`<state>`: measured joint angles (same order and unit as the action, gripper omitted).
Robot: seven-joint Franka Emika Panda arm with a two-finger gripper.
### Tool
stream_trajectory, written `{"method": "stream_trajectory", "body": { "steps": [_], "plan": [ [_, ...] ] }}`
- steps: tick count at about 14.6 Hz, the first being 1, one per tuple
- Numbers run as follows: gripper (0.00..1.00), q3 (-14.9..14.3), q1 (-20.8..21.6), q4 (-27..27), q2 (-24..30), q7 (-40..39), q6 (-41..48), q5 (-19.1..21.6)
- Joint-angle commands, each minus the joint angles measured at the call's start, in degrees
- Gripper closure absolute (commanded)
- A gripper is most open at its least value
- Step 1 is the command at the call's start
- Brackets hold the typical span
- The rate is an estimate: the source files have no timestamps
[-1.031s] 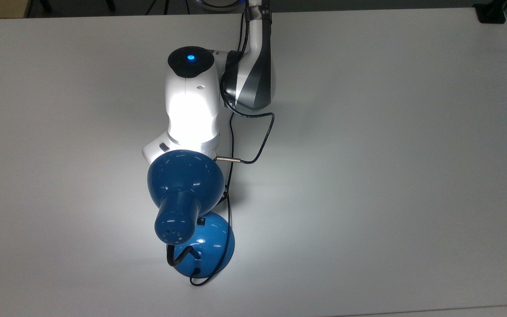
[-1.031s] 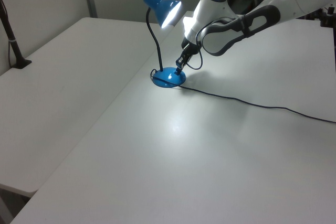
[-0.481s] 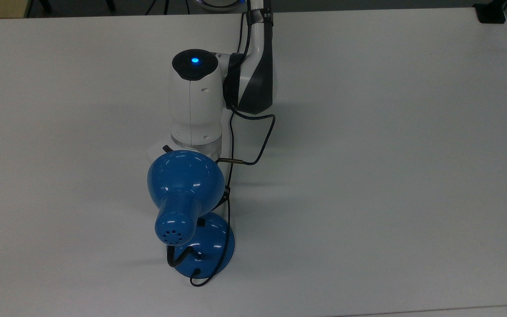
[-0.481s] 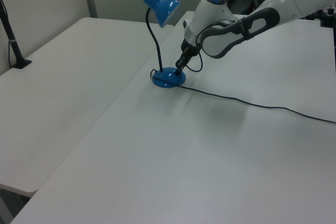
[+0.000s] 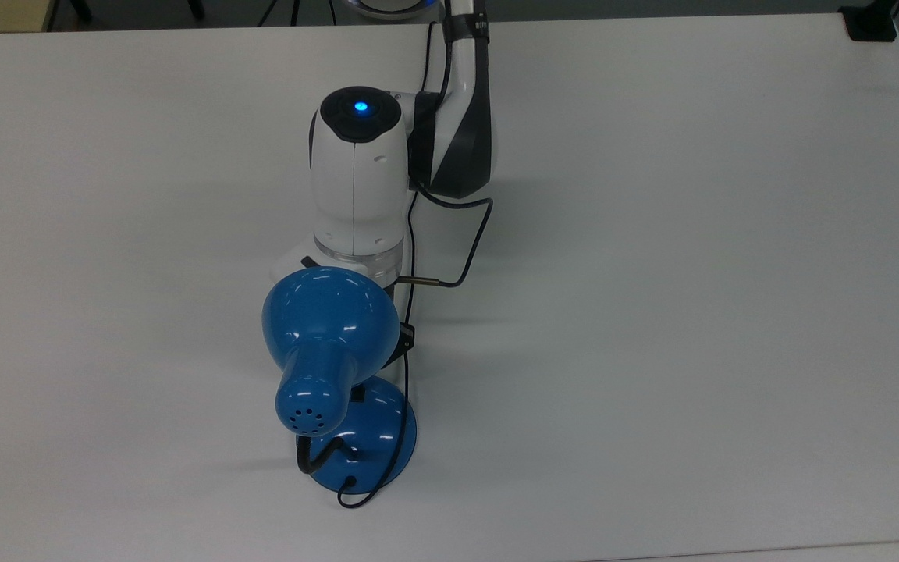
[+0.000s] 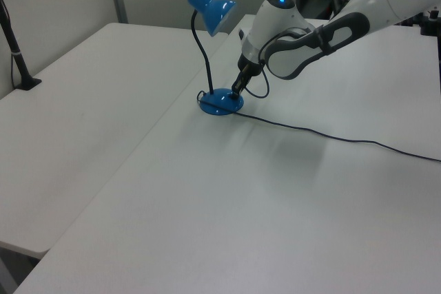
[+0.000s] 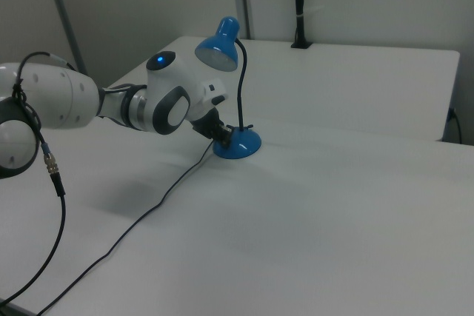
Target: Turn off the lamp
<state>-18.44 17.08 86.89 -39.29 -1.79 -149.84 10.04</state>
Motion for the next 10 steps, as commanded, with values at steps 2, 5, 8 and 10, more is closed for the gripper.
{"method": "stream_trajectory", "body": {
  "steps": [2, 5, 8, 10],
  "plan": [
    [1.0, 0.1, 1.0, 9.5, 14.7, -0.6, 14.8, -0.5],
    [0.87, -0.5, 0.5, 9.0, 21.9, -0.8, 31.8, -3.7],
    [0.45, -0.5, -0.2, 8.5, 27.2, -0.9, 43.6, -9.9],
    [0.0, -0.6, -1.3, 6.9, 28.8, -0.9, 49.8, -10.9]
  ]
}}
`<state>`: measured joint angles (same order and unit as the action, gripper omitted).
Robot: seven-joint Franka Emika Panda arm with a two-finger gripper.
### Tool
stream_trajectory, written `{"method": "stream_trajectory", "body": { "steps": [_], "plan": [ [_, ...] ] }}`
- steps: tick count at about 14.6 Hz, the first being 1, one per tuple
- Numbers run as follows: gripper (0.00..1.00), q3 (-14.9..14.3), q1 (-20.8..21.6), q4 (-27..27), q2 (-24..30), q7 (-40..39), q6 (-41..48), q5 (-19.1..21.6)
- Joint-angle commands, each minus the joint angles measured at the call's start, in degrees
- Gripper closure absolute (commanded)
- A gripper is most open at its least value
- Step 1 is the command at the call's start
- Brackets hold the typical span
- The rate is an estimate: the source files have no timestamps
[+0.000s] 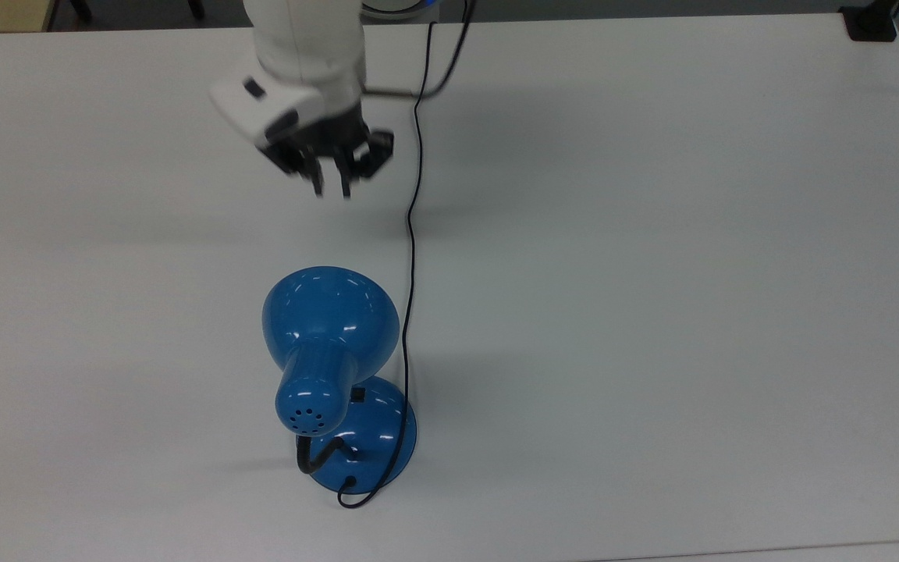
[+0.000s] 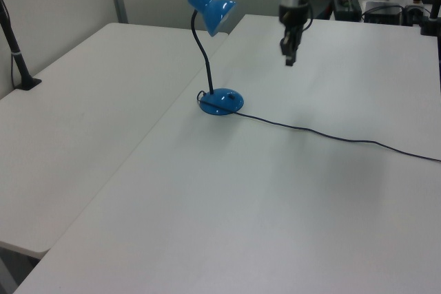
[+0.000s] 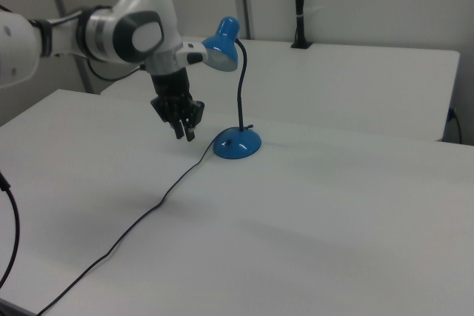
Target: Turn off the lamp
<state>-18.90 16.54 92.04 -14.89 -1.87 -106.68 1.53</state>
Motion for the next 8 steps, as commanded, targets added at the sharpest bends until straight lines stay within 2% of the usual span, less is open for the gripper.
{"method": "stream_trajectory", "body": {
  "steps": [1, 3, 8],
  "plan": [
    [0.0, -0.2, -1.2, 0.5, 4.9, -1.3, 9.0, -3.3],
    [0.0, -0.2, -2.5, -0.7, 5.6, -1.9, 11.8, -3.4],
    [0.0, -0.1, -2.5, -0.8, 6.2, -1.7, 13.0, -3.4]
  ]
}}
